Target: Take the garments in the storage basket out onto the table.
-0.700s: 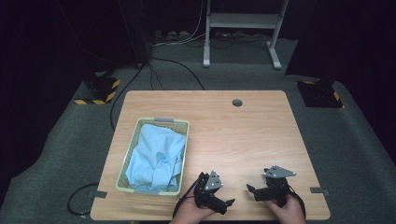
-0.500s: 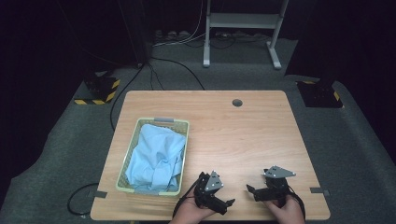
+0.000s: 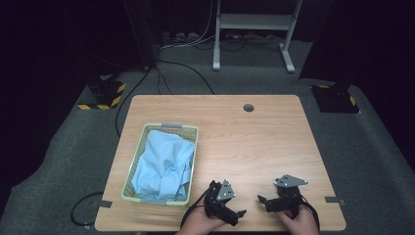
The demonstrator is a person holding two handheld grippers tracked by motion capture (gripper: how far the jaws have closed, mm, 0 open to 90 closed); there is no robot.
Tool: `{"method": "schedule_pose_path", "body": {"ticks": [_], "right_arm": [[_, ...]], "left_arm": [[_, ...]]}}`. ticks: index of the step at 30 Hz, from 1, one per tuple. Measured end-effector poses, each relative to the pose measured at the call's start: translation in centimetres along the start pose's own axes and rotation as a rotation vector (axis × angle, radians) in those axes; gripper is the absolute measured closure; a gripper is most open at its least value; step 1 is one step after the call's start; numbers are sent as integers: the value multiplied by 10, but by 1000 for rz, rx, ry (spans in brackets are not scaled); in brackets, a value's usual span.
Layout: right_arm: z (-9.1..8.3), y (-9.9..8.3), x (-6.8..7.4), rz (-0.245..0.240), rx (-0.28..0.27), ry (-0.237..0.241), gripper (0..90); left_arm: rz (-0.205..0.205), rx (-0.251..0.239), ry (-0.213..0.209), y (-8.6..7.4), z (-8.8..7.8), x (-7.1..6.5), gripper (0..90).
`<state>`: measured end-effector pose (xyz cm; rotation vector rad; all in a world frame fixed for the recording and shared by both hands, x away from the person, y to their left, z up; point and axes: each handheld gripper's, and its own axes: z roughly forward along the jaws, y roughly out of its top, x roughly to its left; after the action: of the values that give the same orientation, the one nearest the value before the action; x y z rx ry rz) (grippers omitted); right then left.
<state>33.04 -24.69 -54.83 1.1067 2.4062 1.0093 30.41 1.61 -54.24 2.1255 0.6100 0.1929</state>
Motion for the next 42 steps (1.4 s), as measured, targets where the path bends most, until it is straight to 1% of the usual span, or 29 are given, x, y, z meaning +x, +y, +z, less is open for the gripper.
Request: {"method": "schedule_pose_path", "body": {"ticks": [4, 7, 9, 10, 12, 18, 27, 30, 32, 34, 36, 37, 38, 42], "right_arm": [[1, 0, 2, -12, 12, -16, 1], [2, 1, 3, -20, 16, -19, 0], [2, 1, 3, -21, 16, -18, 0], [1, 0, 3, -19, 16, -19, 0], [1, 0, 3, -18, 16, -19, 0], [1, 0, 3, -16, 16, -17, 0], [1, 0, 3, -20, 17, -20, 0], [1, 0, 3, -20, 16, -20, 0], [1, 0, 4, -20, 16, -20, 0], [1, 0, 4, -20, 16, -20, 0], [1, 0, 4, -20, 16, -20, 0], [1, 0, 4, -20, 16, -20, 0], [1, 0, 4, -20, 16, -20, 0], [1, 0, 4, -20, 16, -20, 0]], "left_arm": [[-7, 11, -11, -1, 0, -1, 4], [-1, 10, -7, -1, -2, 0, 4], [0, 10, 3, 0, -3, 1, 3], [-11, 9, -1, 0, -4, 2, 4], [-18, 8, -1, 0, -4, 3, 3], [-11, -7, 15, 2, -9, 5, 5], [16, -16, 29, 6, -14, 1, 7], [5, -13, 21, 8, -16, 1, 7], [-2, -30, 9, 11, -18, 0, 7], [7, -41, 8, 14, -21, -1, 7], [8, -41, 8, 14, -22, -2, 7], [5, -39, 4, 15, -22, -2, 7], [1, -36, -12, 15, -23, -2, 7], [13, -31, -9, 16, -23, -3, 8]]}}
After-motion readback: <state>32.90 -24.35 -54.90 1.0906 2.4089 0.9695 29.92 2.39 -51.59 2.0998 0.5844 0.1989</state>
